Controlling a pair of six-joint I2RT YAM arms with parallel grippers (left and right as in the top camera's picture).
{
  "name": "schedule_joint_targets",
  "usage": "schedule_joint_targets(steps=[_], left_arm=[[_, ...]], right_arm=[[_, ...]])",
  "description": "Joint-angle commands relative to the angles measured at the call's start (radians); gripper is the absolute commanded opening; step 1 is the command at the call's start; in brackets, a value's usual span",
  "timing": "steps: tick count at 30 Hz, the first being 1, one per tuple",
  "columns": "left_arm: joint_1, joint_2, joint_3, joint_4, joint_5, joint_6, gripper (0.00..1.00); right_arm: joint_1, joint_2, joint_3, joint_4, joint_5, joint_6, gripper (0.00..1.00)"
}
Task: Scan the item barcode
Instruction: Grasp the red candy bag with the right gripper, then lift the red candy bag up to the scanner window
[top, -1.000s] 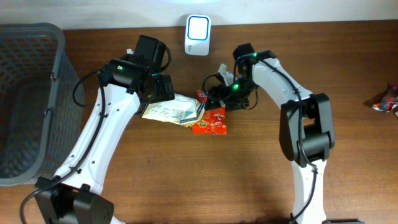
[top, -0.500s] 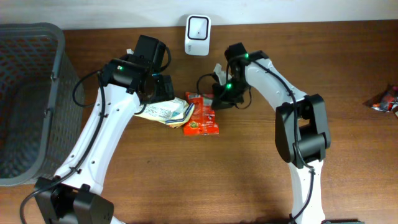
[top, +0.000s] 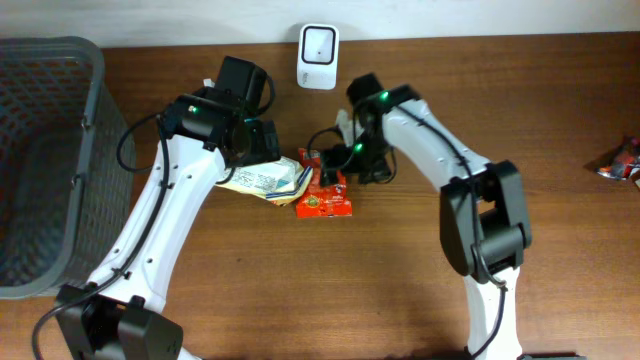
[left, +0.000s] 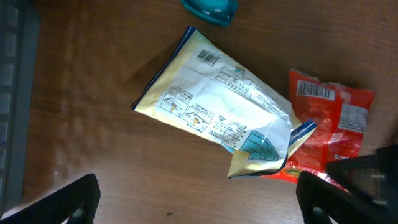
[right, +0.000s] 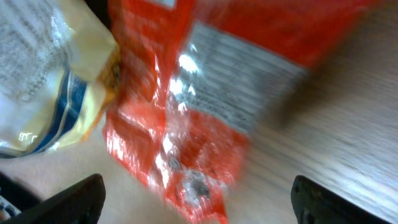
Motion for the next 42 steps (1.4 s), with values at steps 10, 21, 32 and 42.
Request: schedule_joint_targets(steps=[10,21,32,42], left_arm=[[0.000,0.002,0.002,-0.003,-0.008,-0.009,0.99],[0.000,0.002,0.002,-0.003,-0.008,-0.009,0.99],[0.000,0.002,0.002,-0.003,-0.008,-0.009,0.99],[0.000,0.002,0.002,-0.002,-0.008,-0.009,0.99]], right_arm=[[-0.022,-0.021,-0.080,0.105,0.131,0.120,0.04],[-0.036,0.005,0.216,-0.316,1.321,0.374,0.04],[0.057,0.058,0.044,-0.187,1.144,0.398,0.24],[0.066,0.031,0.190,-0.200,0.637,0.307,0.43]])
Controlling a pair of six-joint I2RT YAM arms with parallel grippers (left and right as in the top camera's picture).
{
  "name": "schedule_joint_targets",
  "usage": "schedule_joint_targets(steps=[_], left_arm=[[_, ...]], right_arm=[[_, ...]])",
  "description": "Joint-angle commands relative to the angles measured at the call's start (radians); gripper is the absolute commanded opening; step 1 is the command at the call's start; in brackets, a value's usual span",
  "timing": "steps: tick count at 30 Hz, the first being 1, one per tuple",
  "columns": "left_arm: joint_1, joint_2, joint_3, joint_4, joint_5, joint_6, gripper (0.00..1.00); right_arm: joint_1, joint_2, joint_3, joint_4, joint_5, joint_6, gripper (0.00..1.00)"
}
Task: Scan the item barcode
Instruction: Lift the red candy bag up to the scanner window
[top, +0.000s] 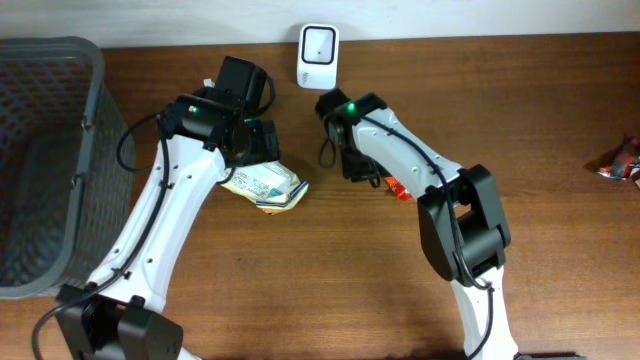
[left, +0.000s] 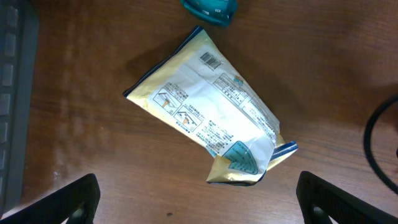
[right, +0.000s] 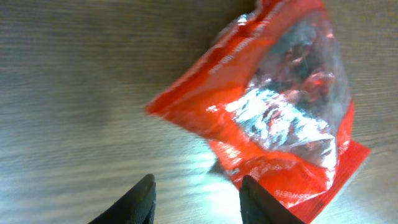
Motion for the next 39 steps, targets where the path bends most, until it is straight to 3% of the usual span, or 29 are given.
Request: schedule_joint_targets(steps=[1,5,6,7,8,12,15,18,21,25,27,28,29,31,32,36,39], left_arm=[[0.000,0.002,0.002,-0.002,-0.008,-0.009,0.99],[0.000,0.002,0.002,-0.002,-0.008,-0.009,0.99],[0.000,0.002,0.002,-0.001,-0.008,-0.009,0.99],[0.000,0.002,0.002,-0.002,-0.008,-0.009,0.99],[0.000,0.002,0.002,-0.002,-0.008,-0.009,0.99],[0.000,0.002,0.002,-0.002,-0.008,-0.009,0.99],[0.000,0.002,0.002,-0.002,-0.008,-0.009,0.99],[0.000,0.002,0.002,-0.001,-0.008,-0.009,0.99],[0.000,0.002,0.002,-0.001,-0.008,-0.009,0.99],[0.000,0.002,0.002,-0.002,-0.008,-0.009,0.99],[0.000,0.002,0.002,-0.002,-0.008,-0.009,0.99],[0.000,0.002,0.002,-0.002,-0.008,-0.009,0.99],[0.000,0.002,0.002,-0.002,-0.008,-0.009,0.99],[0.000,0.002,0.002,-0.002,-0.008,-0.009,0.99],[0.000,0.002,0.002,-0.002,-0.008,-0.009,0.99],[0.000,0.002,0.002,-0.001,-0.008,-0.009,0.99],[0.000,0.002,0.002,-0.002,-0.008,-0.009,0.99]], right_arm=[[-0.053,-0.019,0.113,-0.066,-0.120,-0.038,0.43],[-0.165,-0.038,0.183,-0.169,-0.120,-0.072,0.50],[-0.198,-0.032,0.172,-0.182,-0.125,-0.071,0.34],[-0.216,-0.031,0.154,-0.177,-0.139,-0.071,0.09],[-0.233,-0.030,0.125,-0.163,-0.163,-0.071,0.04],[-0.254,-0.030,-0.007,-0.036,-0.262,-0.071,0.04],[-0.224,-0.030,-0.134,0.163,-0.493,-0.109,0.04],[-0.189,-0.031,-0.130,0.231,-0.588,-0.117,0.04],[-0.184,-0.035,-0.013,0.170,-0.584,-0.123,0.04],[-0.195,-0.037,0.134,0.035,-0.588,-0.247,0.05],[-0.186,-0.030,0.129,0.001,-0.585,-0.354,0.16],[-0.176,-0.026,0.110,-0.003,-0.584,-0.411,0.32],[-0.168,-0.023,0.073,0.015,-0.584,-0.428,0.33],[-0.154,-0.019,-0.011,0.103,-0.588,-0.427,0.29],[-0.142,-0.017,-0.069,0.182,-0.592,-0.425,0.18],[-0.116,-0.017,-0.129,0.372,-0.591,-0.366,0.17],[-0.121,-0.027,-0.087,0.349,-0.579,-0.366,0.13]])
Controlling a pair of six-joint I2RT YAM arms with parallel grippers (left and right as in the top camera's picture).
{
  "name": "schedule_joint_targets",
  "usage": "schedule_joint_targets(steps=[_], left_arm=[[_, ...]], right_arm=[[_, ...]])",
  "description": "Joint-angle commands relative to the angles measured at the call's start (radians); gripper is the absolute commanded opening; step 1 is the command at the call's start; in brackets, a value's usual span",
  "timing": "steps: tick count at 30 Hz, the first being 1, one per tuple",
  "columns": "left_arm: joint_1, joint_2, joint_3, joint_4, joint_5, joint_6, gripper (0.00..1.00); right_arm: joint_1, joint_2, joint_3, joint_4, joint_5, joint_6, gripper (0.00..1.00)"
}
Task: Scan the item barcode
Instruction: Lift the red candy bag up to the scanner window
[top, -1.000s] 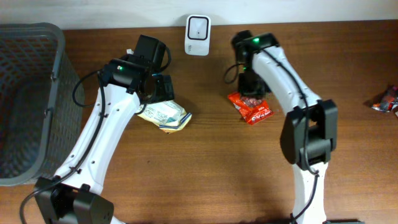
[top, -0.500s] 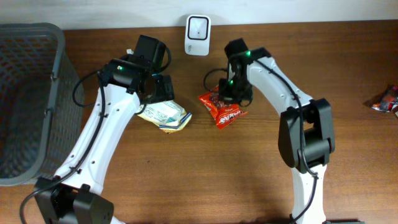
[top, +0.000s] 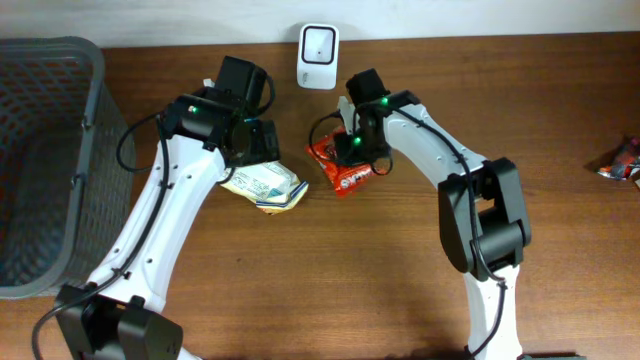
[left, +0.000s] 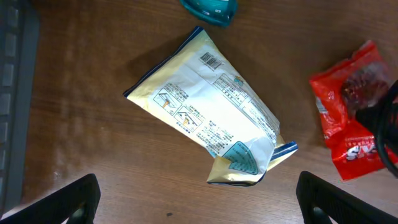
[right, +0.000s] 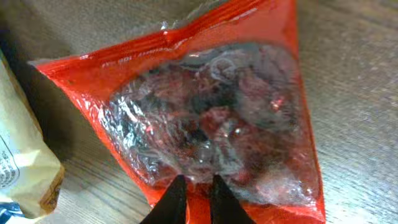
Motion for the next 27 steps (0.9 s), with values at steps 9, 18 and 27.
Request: schedule_joint_targets(steps=[9,18,27], left_arm=[[0.000,0.002,0.002,-0.002,-0.007,-0.009,0.99],[0.000,0.002,0.002,-0.002,-0.007,-0.009,0.99],[0.000,0.002,0.002,-0.005,-0.008,-0.009,0.99]], right_arm=[[0.015,-0.007,0.146,-0.248,0.051,-0.007,0.75],[0.059,-0.003,-0.026,-0.018,0.227,-0.008,0.52],[0.055,-0.005,0.089,0.027,0.238,0.030,0.04]])
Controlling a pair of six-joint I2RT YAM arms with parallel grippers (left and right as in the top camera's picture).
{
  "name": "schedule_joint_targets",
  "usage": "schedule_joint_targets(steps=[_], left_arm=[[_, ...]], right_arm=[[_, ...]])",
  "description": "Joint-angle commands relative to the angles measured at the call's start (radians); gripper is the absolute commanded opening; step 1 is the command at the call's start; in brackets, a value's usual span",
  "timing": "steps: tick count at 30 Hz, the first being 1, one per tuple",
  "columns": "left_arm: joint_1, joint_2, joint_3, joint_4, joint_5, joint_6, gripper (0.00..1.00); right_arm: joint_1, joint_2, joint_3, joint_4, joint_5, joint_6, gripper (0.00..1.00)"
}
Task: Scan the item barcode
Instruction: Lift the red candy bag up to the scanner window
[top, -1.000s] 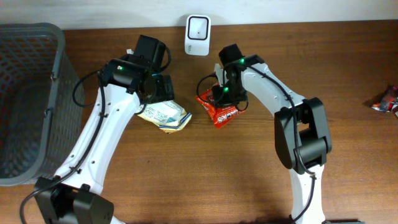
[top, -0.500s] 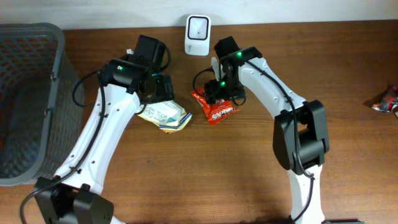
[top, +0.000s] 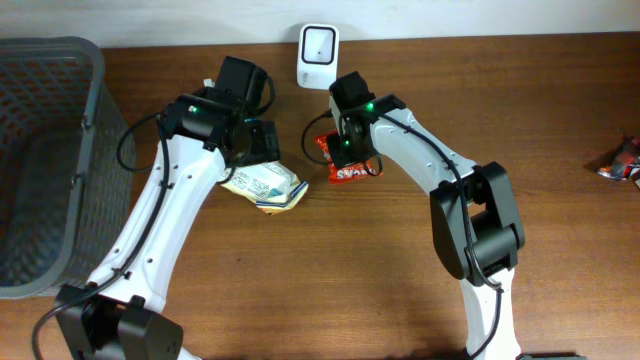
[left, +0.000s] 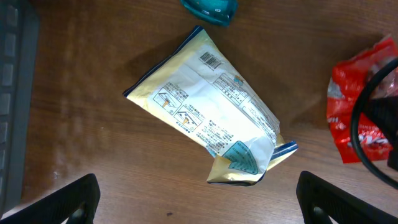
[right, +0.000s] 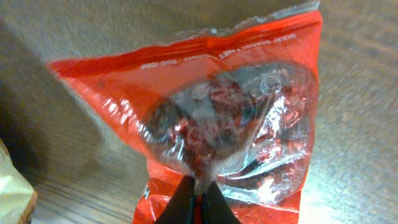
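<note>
The red snack bag (top: 350, 166) lies window side up on the table, just below the white scanner (top: 318, 43). My right gripper (right: 199, 200) is shut on a pinch of the bag's (right: 211, 118) clear film, its fingers pressed together. My right gripper (top: 345, 148) sits over the bag's left part. A yellow-and-white packet (left: 211, 115) lies barcode up under my left gripper (left: 199, 198), which hangs wide open and touches nothing. The red bag (left: 364, 115) shows at the right edge of the left wrist view. The red bag's barcode is hidden.
A grey mesh basket (top: 45, 160) fills the left side of the table. Another small wrapped item (top: 622, 160) lies at the far right edge. A teal object (left: 209, 7) sits above the yellow packet.
My right gripper's fingers, then a little apart on the red bag, are now pressed together on its film. The bag has shifted slightly right and up in the left wrist view. The left arm is unmoved.
The red bag first lay barcode up against the yellow packet, with my right gripper open over it. Then it lay apart, right of the packet. Then it lay window up between packet and scanner, fingers closing. Now it is pinched.
</note>
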Motion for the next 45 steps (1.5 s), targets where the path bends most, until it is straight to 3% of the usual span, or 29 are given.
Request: schedule_joint_targets(steps=[1,8,9,10,12,14,16,18,19,22,25,33,41,45], left_arm=[[0.000,0.002,0.003,-0.005,-0.007,-0.009,0.99],[0.000,0.002,0.003,-0.005,-0.007,-0.009,0.99],[0.000,0.002,0.003,-0.005,-0.007,-0.009,0.99],[0.000,0.002,0.003,-0.005,-0.007,-0.009,0.99],[0.000,0.002,0.003,-0.005,-0.007,-0.009,0.99],[0.000,0.002,0.003,-0.005,-0.007,-0.009,0.99],[0.000,0.002,0.003,-0.005,-0.007,-0.009,0.99],[0.000,0.002,0.003,-0.005,-0.007,-0.009,0.99],[0.000,0.002,0.003,-0.005,-0.007,-0.009,0.99],[0.000,0.002,0.003,-0.005,-0.007,-0.009,0.99],[0.000,0.002,0.003,-0.005,-0.007,-0.009,0.99],[0.000,0.002,0.003,-0.005,-0.008,-0.009,0.99],[0.000,0.002,0.003,-0.005,-0.007,-0.009,0.99],[0.000,0.002,0.003,-0.005,-0.007,-0.009,0.99]], right_arm=[[-0.002,0.006,0.106,0.003,0.041,0.016,0.04],[-0.002,0.007,0.198,-0.029,0.060,0.016,0.04],[-0.002,0.007,0.189,-0.039,0.060,0.016,0.23],[-0.002,0.007,0.169,-0.041,0.060,0.016,0.82],[-0.002,0.010,0.138,-0.035,0.063,0.015,0.96],[-0.002,0.029,0.098,-0.006,0.063,0.015,1.00],[0.000,0.064,0.084,0.015,0.063,0.014,0.99],[0.000,0.106,0.084,0.026,0.064,0.011,0.85],[0.000,0.121,0.084,0.029,0.065,0.011,0.76],[0.000,0.136,0.084,0.031,0.098,0.011,0.33],[0.000,0.136,0.103,0.030,0.097,0.012,0.11],[-0.002,0.136,0.324,0.083,0.179,0.015,0.04],[-0.002,0.136,0.327,0.517,0.278,0.061,0.04],[-0.003,0.140,0.326,0.622,0.288,0.068,0.04]])
